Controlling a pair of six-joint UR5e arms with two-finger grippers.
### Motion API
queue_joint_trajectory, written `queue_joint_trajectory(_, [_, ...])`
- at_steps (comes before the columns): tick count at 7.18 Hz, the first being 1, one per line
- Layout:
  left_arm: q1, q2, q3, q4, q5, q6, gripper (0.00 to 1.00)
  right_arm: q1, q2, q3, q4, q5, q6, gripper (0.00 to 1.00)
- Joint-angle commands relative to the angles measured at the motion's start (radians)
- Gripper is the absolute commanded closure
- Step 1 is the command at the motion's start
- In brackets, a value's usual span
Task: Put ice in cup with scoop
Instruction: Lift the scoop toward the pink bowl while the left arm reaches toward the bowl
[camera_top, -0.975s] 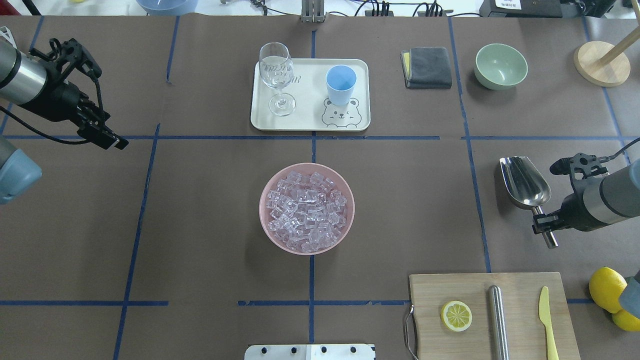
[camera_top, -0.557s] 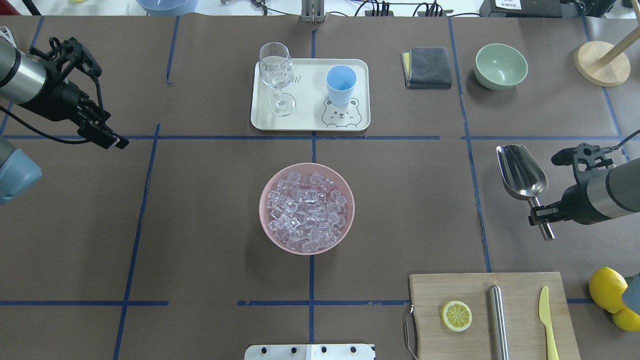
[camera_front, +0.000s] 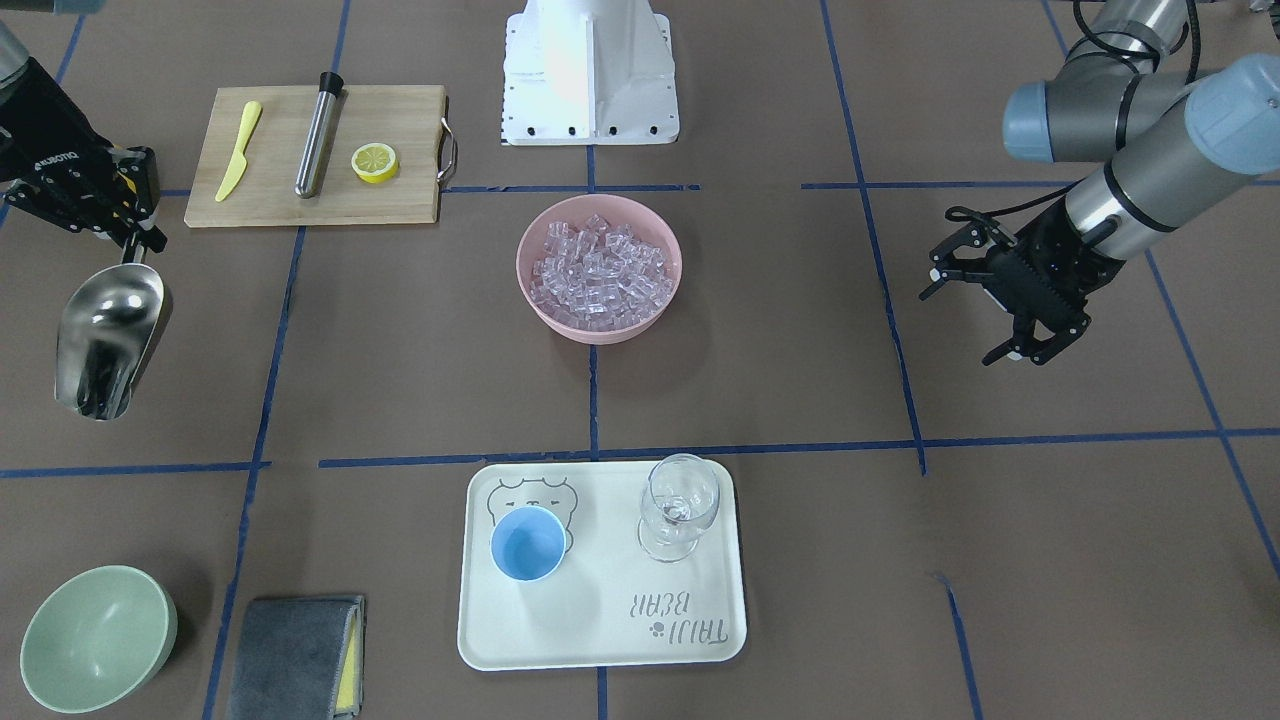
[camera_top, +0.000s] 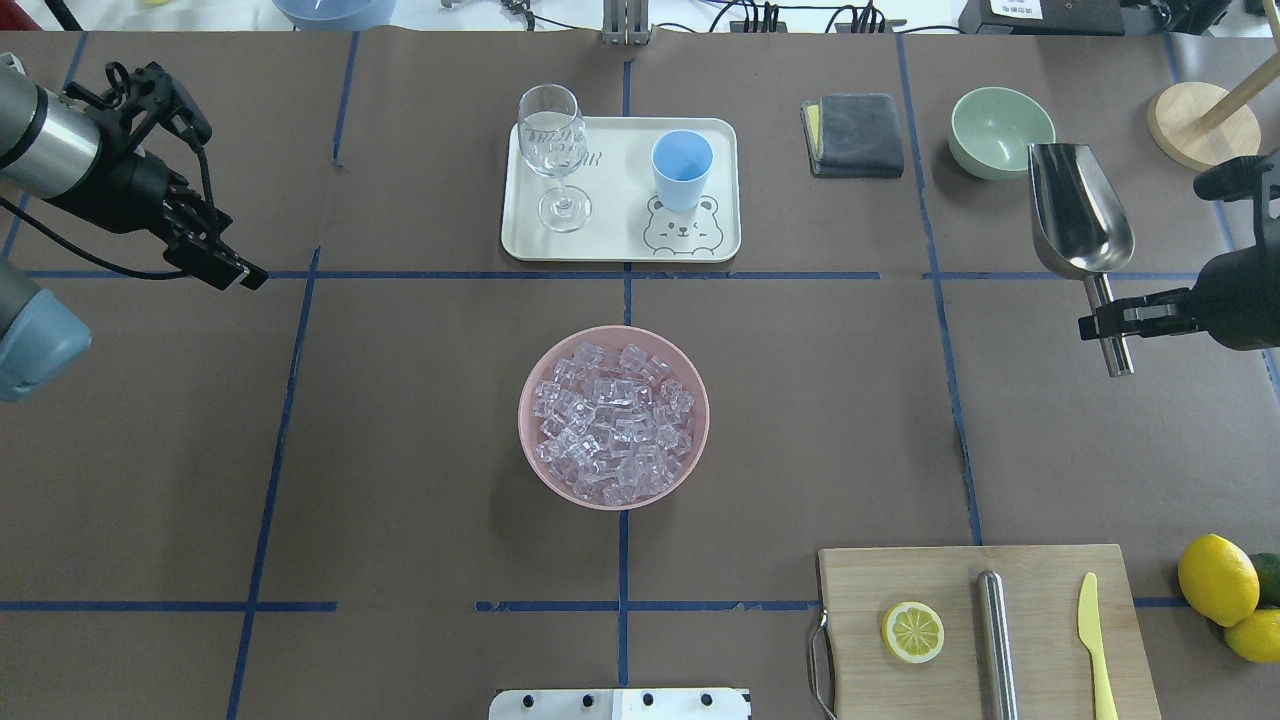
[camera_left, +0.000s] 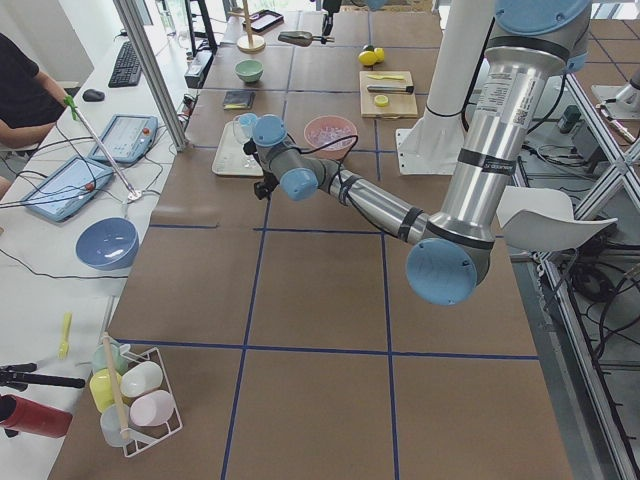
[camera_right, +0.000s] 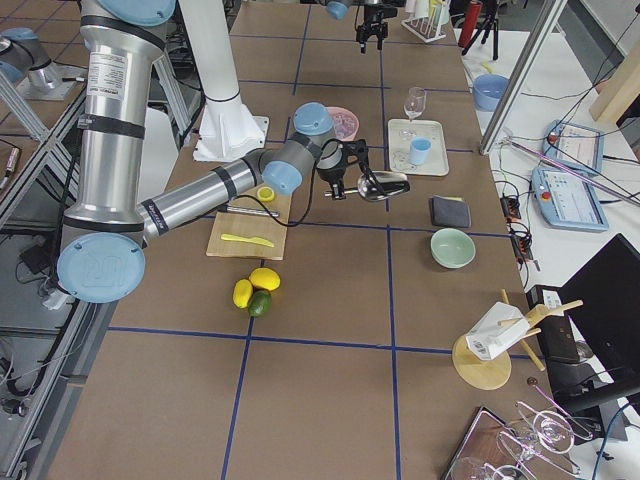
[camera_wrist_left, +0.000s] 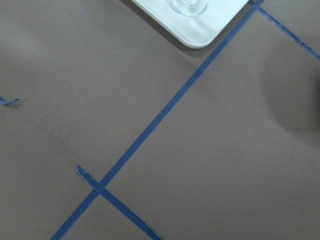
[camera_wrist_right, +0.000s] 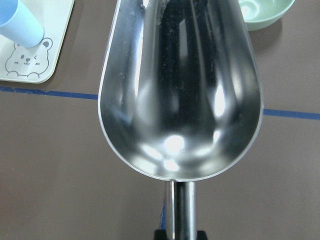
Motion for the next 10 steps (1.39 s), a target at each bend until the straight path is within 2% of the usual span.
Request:
queue_joint_trajectory(1, [0.000, -0.008, -0.004, 0.000, -0.002, -0.017, 0.00, -0.018, 0.039, 0.000, -0.048, -0.047, -0.097, 1.00])
queue_joint_trajectory(2, [0.000, -0.020, -0.004, 0.000, -0.002, -0.022, 0.00, -0.086, 0.045, 0.000, -0.093, -0.188, -0.212, 1.00])
queue_joint_trajectory(3, [0.011, -0.025, -0.002, 0.000, -0.002, -0.022, 0.00, -0.151, 0.060, 0.004, -0.208, -0.302, -0.314, 1.00])
queue_joint_trajectory(4, [0.023, -0.031, 0.001, 0.000, -0.002, -0.022, 0.00, -0.157, 0.144, 0.004, -0.346, -0.326, -0.375, 1.00])
queue_joint_trajectory(6, [0.028, -0.046, 0.010, -0.002, -0.002, -0.022, 0.00, -0.135, 0.343, 0.004, -0.640, -0.322, -0.702, 1.00])
queue_joint_trajectory(7, [0.044, -0.051, 0.010, -0.002, -0.002, -0.021, 0.00, -0.134, 0.402, 0.001, -0.726, -0.319, -0.804, 1.00])
queue_joint_trajectory(8, [0.076, -0.074, 0.012, -0.014, -0.002, -0.021, 0.00, -0.162, 0.431, 0.013, -0.765, -0.317, -0.835, 1.00])
queue_joint_trajectory(9, [0.101, -0.077, 0.019, -0.081, 0.005, -0.012, 0.00, -0.226, 0.448, 0.015, -0.769, -0.308, -0.837, 1.00])
queue_joint_trajectory(10, [0.133, -0.076, 0.022, -0.182, 0.052, -0.013, 0.00, -0.271, 0.476, 0.009, -0.779, -0.309, -0.839, 1.00])
